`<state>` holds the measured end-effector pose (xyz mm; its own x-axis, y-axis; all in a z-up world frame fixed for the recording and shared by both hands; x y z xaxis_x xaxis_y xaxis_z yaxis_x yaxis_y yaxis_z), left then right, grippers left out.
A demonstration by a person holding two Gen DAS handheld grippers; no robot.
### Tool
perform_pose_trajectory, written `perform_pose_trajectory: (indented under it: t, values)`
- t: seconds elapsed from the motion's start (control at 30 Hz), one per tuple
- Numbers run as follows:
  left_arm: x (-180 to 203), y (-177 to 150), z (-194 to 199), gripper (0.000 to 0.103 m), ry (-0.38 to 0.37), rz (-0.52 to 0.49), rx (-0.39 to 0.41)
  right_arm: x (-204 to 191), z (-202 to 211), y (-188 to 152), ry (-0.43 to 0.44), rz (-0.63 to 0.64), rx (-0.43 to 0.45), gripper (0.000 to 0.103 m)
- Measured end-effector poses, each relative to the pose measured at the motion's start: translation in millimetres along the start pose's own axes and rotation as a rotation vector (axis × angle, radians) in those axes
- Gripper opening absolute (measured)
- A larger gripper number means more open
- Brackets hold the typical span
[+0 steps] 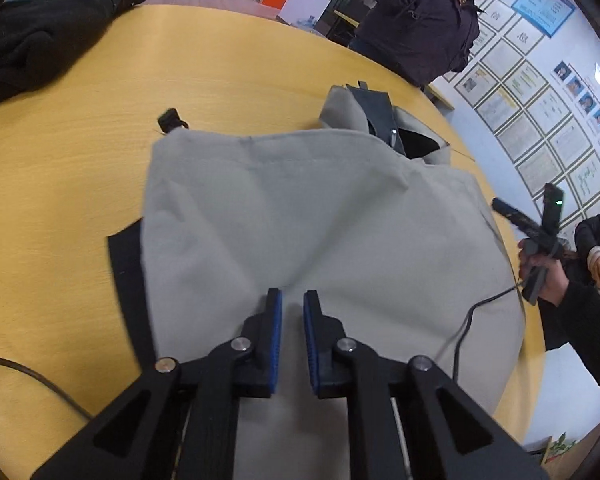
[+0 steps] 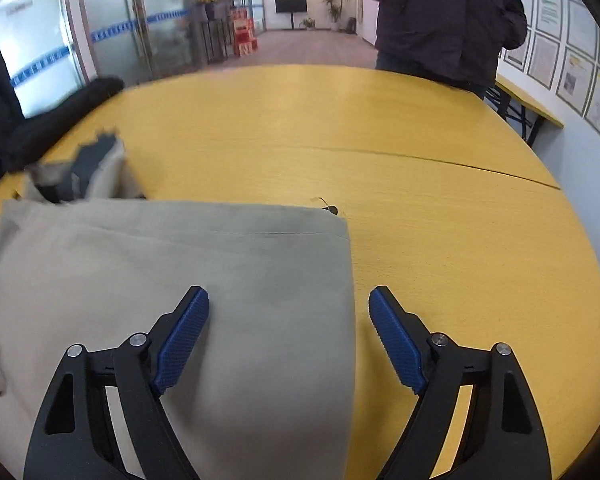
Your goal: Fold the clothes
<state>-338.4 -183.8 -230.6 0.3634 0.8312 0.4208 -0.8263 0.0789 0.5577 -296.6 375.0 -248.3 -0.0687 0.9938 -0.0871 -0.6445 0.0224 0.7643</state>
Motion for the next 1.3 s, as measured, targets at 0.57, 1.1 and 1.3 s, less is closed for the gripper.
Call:
perform_pose_trajectory:
  t: [0.57, 1.1, 1.3]
  values:
    - [-45.5, 60.8, -18.1, 0.065, -0.062, 0.138, 0.043, 43.2, -61.8, 12.0, 0.091, -0.201, -0.121, 0.023]
    - [-62.6, 75.7, -45.4, 0.018, -0.022, 0.178, -0.007, 42.1, -55.5, 20.8, 0.132, -0.189, -0.059, 0.005]
    - [-74.8, 72.3, -23.7, 0.010, -0.025, 0.217, 0.055, 35.5, -27.3, 44.1, 0.182, -0.174, 0.063, 0.004]
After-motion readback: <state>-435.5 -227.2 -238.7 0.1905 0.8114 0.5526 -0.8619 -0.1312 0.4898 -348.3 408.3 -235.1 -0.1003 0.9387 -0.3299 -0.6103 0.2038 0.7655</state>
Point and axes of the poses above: each gripper's, at about its wrist camera, not at the fingertips, and z roughly against the way its jaws point, x to its right, y to its top, the point moved 2 cm from there along -z, roughly the way its jaws point, and after that the axes turned 8 degrees about x, right-handed, at the moved point
